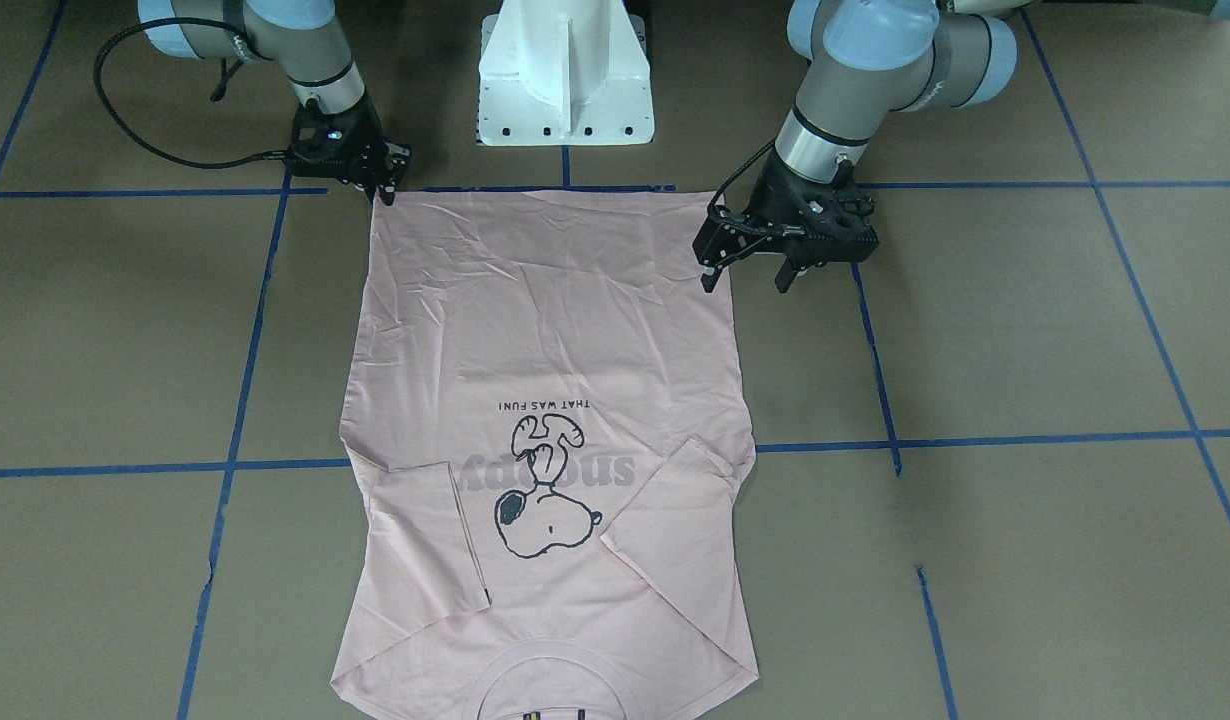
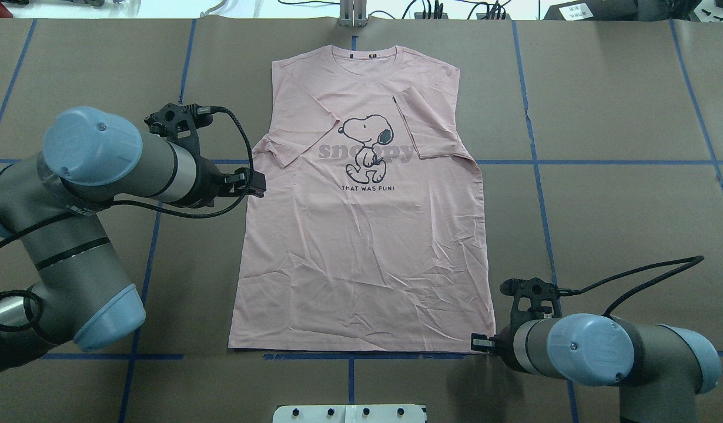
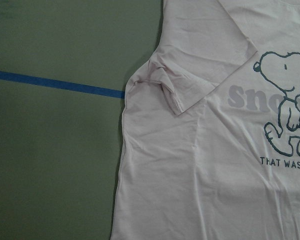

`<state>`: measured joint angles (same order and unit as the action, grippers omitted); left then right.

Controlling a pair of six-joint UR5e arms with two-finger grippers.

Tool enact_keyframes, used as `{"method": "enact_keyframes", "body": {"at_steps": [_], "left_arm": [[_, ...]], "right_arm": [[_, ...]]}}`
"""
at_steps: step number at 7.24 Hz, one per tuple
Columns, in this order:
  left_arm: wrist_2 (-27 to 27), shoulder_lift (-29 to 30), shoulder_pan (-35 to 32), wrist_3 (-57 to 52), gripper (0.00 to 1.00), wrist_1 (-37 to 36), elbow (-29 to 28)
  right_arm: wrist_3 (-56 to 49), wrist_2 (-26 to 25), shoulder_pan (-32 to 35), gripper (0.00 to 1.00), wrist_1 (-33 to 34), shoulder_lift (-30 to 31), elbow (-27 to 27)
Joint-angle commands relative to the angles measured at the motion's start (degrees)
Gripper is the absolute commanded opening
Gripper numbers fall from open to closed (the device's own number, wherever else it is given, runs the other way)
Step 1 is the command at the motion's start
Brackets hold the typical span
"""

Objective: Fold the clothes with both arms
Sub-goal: 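Lower both grippers to the hem corners nearest the robot and grasp them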

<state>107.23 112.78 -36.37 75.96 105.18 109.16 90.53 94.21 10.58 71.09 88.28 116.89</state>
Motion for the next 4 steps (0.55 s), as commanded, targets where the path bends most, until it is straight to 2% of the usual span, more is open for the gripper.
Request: {"method": "enact_keyframes", "body": {"at_steps": [1, 3, 4], "left_arm": [[0.09, 0.07, 0.15, 0.07, 1.0, -0.06, -0.09], [0.44, -0.54, 1.37, 2.94, 1.0, 0.02, 0.44], [0.18, -1.59, 4.0, 8.19, 1.0, 0.02, 1.48]], "right_arm": [[0.09, -0.08, 0.14, 0.0, 0.01, 0.14, 0.35], [0.09, 0.01, 0.76, 0.0, 0.1, 0.58, 2.98], [0.0, 0.96, 1.89, 0.0, 0.1, 0.93, 3.6]]}}
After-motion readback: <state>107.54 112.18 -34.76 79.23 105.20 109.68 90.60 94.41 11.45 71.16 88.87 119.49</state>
